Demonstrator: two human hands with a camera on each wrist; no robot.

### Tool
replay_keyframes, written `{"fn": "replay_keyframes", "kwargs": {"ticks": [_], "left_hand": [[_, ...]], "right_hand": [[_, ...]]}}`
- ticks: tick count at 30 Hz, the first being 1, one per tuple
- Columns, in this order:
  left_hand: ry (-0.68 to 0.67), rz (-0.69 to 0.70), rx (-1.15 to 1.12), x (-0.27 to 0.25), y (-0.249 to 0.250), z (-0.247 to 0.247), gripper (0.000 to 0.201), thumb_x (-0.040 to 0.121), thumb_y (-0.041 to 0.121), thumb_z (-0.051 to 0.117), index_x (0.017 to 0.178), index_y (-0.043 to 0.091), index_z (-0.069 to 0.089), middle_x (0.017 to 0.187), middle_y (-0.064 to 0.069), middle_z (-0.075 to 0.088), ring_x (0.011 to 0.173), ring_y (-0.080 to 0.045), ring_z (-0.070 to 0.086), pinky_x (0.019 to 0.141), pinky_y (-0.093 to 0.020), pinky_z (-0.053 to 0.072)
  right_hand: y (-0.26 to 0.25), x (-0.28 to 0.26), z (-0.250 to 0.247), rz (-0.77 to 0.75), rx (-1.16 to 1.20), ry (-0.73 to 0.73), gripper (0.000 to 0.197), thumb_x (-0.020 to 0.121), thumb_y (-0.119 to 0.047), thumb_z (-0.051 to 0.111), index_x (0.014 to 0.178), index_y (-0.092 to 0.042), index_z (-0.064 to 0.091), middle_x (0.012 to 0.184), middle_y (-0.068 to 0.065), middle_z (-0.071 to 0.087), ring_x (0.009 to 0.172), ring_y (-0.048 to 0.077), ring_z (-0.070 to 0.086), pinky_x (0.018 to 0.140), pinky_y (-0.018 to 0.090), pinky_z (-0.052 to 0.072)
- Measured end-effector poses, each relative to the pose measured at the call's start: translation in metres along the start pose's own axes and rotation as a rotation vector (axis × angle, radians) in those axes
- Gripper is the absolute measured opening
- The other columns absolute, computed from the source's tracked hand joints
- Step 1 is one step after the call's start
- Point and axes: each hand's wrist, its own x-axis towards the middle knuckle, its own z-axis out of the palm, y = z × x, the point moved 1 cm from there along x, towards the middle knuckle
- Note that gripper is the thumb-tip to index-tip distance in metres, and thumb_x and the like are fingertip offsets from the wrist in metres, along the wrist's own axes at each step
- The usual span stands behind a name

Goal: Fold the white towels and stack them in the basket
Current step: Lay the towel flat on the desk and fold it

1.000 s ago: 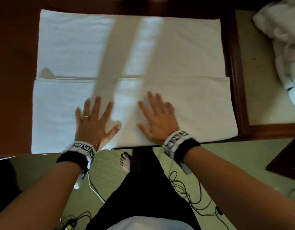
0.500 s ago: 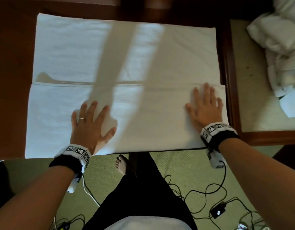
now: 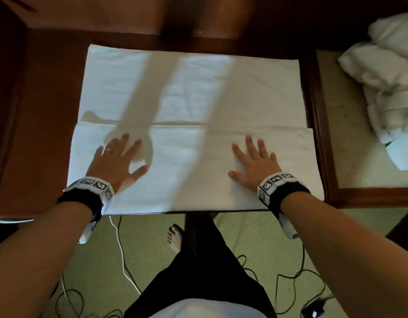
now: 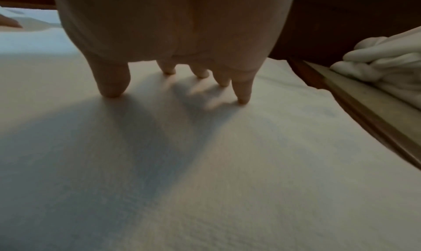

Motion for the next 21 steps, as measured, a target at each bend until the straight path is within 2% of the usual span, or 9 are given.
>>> {"fn": "replay_keyframes", "kwargs": {"ticks": [1, 4, 7, 8, 10, 12, 15, 17, 21], "left_hand": [[-0.023, 0.022, -0.021, -0.005, 0.005, 0.003, 0.090, 0.086, 0.078, 0.017, 0.160, 0.033, -0.004, 0.169, -0.003, -0.009, 0.154, -0.033, 0.005, 0.124, -0.051, 0.015], [-0.052, -0.040, -0.131, -0.014, 0.008, 0.003, 0.080, 0.095, 0.067, 0.038, 0.160, 0.035, 0.004, 0.169, 0.000, -0.007, 0.154, -0.031, 0.006, 0.123, -0.049, 0.020], [-0.107, -0.071, -0.147, -0.015, 0.011, -0.015, 0.072, 0.096, 0.061, 0.047, 0.158, 0.036, 0.020, 0.168, 0.001, 0.009, 0.151, -0.032, 0.019, 0.117, -0.050, 0.031], [-0.114, -0.082, -0.161, -0.011, 0.012, -0.025, 0.067, 0.097, 0.058, 0.049, 0.155, 0.032, 0.029, 0.165, -0.002, 0.020, 0.147, -0.033, 0.027, 0.114, -0.050, 0.035], [-0.114, -0.101, -0.242, -0.001, 0.012, -0.044, 0.055, 0.098, 0.053, 0.051, 0.146, 0.025, 0.047, 0.154, -0.005, 0.040, 0.137, -0.031, 0.043, 0.108, -0.046, 0.040], [-0.124, -0.095, -0.289, 0.016, 0.010, -0.060, 0.052, 0.100, 0.050, 0.050, 0.142, 0.021, 0.051, 0.151, -0.005, 0.047, 0.135, -0.028, 0.046, 0.109, -0.042, 0.038], [-0.149, -0.074, -0.259, 0.044, 0.012, -0.088, 0.046, 0.100, 0.047, 0.050, 0.136, 0.018, 0.056, 0.142, -0.007, 0.056, 0.128, -0.029, 0.052, 0.106, -0.041, 0.042], [-0.126, -0.107, -0.292, 0.066, 0.014, -0.109, 0.044, 0.099, 0.047, 0.054, 0.132, 0.019, 0.059, 0.135, -0.007, 0.060, 0.122, -0.029, 0.055, 0.104, -0.044, 0.045], [-0.021, -0.123, -0.349, 0.111, 0.010, -0.139, 0.043, 0.097, 0.049, 0.057, 0.132, 0.024, 0.058, 0.130, -0.001, 0.063, 0.118, -0.025, 0.057, 0.103, -0.047, 0.046]], "right_hand": [[-0.002, -0.003, -0.003, 0.006, 0.009, -0.030, 0.085, 0.090, -0.070, 0.040, 0.153, -0.044, -0.011, 0.161, -0.002, -0.029, 0.149, 0.034, -0.018, 0.118, 0.061, 0.012], [-0.005, -0.010, -0.006, 0.012, 0.030, -0.104, 0.087, 0.090, -0.063, 0.049, 0.154, -0.044, -0.007, 0.162, -0.001, -0.026, 0.150, 0.035, -0.014, 0.118, 0.059, 0.017], [-0.008, -0.015, -0.012, 0.023, 0.099, -0.111, 0.078, 0.093, -0.057, 0.051, 0.156, -0.040, 0.007, 0.165, 0.001, -0.014, 0.151, 0.034, -0.003, 0.122, 0.050, 0.014], [-0.010, -0.015, -0.017, 0.026, 0.127, -0.089, 0.072, 0.095, -0.054, 0.051, 0.156, -0.037, 0.016, 0.166, 0.002, -0.006, 0.151, 0.033, 0.004, 0.122, 0.046, 0.015], [-0.011, -0.014, -0.032, 0.037, 0.160, -0.027, 0.060, 0.097, -0.048, 0.050, 0.151, -0.028, 0.035, 0.164, 0.001, 0.014, 0.147, 0.029, 0.025, 0.118, 0.040, 0.024], [-0.009, -0.007, -0.047, 0.070, 0.131, 0.008, 0.050, 0.099, -0.046, 0.047, 0.143, -0.022, 0.048, 0.156, 0.001, 0.034, 0.138, 0.026, 0.041, 0.112, 0.038, 0.035], [-0.003, 0.015, -0.069, 0.091, 0.061, 0.050, 0.039, 0.098, -0.044, 0.044, 0.126, -0.022, 0.059, 0.136, 0.004, 0.056, 0.121, 0.028, 0.055, 0.099, 0.038, 0.046], [0.006, 0.035, -0.090, 0.117, 0.072, 0.090, 0.036, 0.098, -0.040, 0.045, 0.125, -0.022, 0.060, 0.130, 0.004, 0.060, 0.116, 0.028, 0.058, 0.094, 0.037, 0.049], [0.028, 0.078, -0.127, 0.143, 0.083, 0.184, 0.036, 0.099, -0.032, 0.047, 0.131, -0.020, 0.057, 0.130, 0.005, 0.059, 0.116, 0.029, 0.058, 0.093, 0.039, 0.049]]}}
